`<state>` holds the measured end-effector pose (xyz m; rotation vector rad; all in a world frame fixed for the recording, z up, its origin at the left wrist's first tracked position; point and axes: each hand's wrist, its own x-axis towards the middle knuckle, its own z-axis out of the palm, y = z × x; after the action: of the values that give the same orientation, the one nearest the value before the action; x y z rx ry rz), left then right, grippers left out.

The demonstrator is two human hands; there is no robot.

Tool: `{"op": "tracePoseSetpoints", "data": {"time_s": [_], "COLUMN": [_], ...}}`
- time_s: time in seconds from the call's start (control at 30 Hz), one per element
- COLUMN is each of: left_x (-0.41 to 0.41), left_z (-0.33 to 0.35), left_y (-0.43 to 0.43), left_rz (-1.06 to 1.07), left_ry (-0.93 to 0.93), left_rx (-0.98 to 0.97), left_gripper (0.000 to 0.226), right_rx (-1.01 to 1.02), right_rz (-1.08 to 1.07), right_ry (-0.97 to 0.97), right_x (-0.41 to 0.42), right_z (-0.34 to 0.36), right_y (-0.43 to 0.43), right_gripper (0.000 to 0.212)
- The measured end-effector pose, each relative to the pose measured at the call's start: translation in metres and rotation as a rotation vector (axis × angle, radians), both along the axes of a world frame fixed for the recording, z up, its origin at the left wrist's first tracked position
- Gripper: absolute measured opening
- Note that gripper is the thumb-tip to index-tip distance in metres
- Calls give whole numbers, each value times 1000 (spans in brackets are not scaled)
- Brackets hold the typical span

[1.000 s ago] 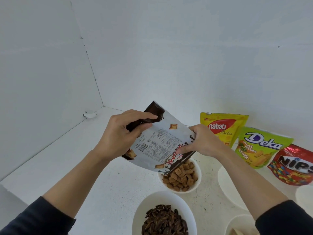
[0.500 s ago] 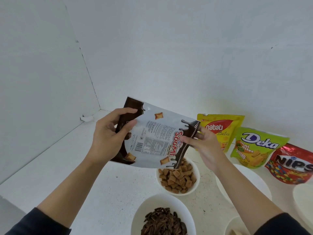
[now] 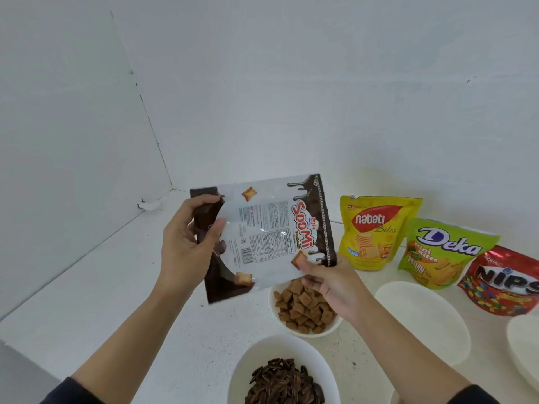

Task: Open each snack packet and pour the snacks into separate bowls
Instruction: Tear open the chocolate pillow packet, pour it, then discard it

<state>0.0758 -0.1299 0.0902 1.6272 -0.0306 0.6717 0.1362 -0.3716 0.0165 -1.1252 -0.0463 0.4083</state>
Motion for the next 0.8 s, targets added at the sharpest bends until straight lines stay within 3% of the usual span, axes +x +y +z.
{"op": "tracePoseSetpoints", "data": {"time_s": [0.2,0.33,0.63,0.8], "left_x": [-8,-8,-16,-24], "left_z": [-22,-28,-31,-16], "left_y": [6,12,16,19], "left_rz": [46,41,-67,-126], "left_ry": [133,276,383,411], "left_rx": [28,86,530,570], "left_gripper": [51,68,75,57], "right_rx": [103,26,-82,-158], "right_rz": [-125,-218,-395,-248], "right_ry": [90,33,-216,-394], "right_x": [15,23,26,22], "right_z": [14,21,51,67], "right_y": [-7,-2,22,33], "right_gripper": [17,17,50,37]}}
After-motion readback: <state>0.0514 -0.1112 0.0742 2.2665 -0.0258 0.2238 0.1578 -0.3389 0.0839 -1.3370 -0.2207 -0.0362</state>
